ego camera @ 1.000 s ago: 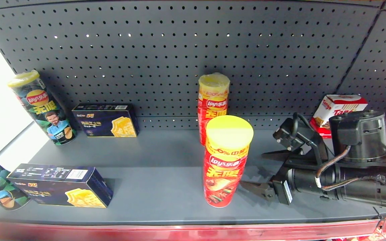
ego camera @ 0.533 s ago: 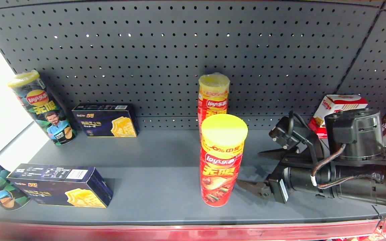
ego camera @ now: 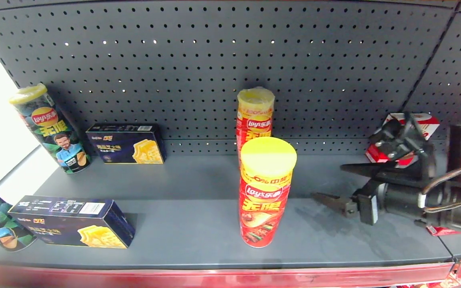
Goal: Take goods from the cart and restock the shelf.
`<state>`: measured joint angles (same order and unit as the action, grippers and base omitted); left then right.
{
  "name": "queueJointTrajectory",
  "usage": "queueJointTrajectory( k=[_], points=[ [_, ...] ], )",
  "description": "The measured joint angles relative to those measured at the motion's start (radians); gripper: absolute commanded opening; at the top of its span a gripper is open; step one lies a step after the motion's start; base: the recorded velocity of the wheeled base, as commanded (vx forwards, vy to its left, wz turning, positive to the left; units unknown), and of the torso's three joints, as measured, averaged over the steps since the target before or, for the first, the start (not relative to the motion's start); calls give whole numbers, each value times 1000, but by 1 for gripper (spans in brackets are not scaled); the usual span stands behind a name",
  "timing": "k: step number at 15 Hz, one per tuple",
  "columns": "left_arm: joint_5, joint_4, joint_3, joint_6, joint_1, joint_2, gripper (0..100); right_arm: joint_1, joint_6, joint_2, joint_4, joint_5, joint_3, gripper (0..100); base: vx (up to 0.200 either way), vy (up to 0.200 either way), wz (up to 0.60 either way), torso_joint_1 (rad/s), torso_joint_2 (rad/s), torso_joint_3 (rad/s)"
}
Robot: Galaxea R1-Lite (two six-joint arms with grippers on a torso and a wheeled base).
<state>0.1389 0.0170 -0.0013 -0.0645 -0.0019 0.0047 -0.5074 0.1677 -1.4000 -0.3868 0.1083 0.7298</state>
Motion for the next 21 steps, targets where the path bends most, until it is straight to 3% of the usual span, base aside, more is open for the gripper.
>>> queueJointTrajectory(
  k=[5, 11, 15, 18, 21],
  points=[
    [1, 0, 0, -2, 0, 0, 100, 208, -26, 309, 5, -1, -109, 100, 0, 0, 0, 0, 0, 0],
    [3, 0, 0, -5, -1, 0, 100, 427, -68, 861, 119, -10, -433, 100, 0, 0, 0, 0, 0, 0],
    [3, 0, 0, -6, -1, 0, 100, 504, -99, 1212, 437, -47, -560, 100, 0, 0, 0, 0, 0, 0],
    [2, -1, 0, -5, -1, 0, 100, 518, -148, 1342, 380, -140, -696, 100, 0, 0, 0, 0, 0, 0],
    [2, -2, 1, -9, -1, 0, 100, 521, -158, 1386, 388, -148, -725, 100, 0, 0, 0, 0, 0, 0]
  ],
)
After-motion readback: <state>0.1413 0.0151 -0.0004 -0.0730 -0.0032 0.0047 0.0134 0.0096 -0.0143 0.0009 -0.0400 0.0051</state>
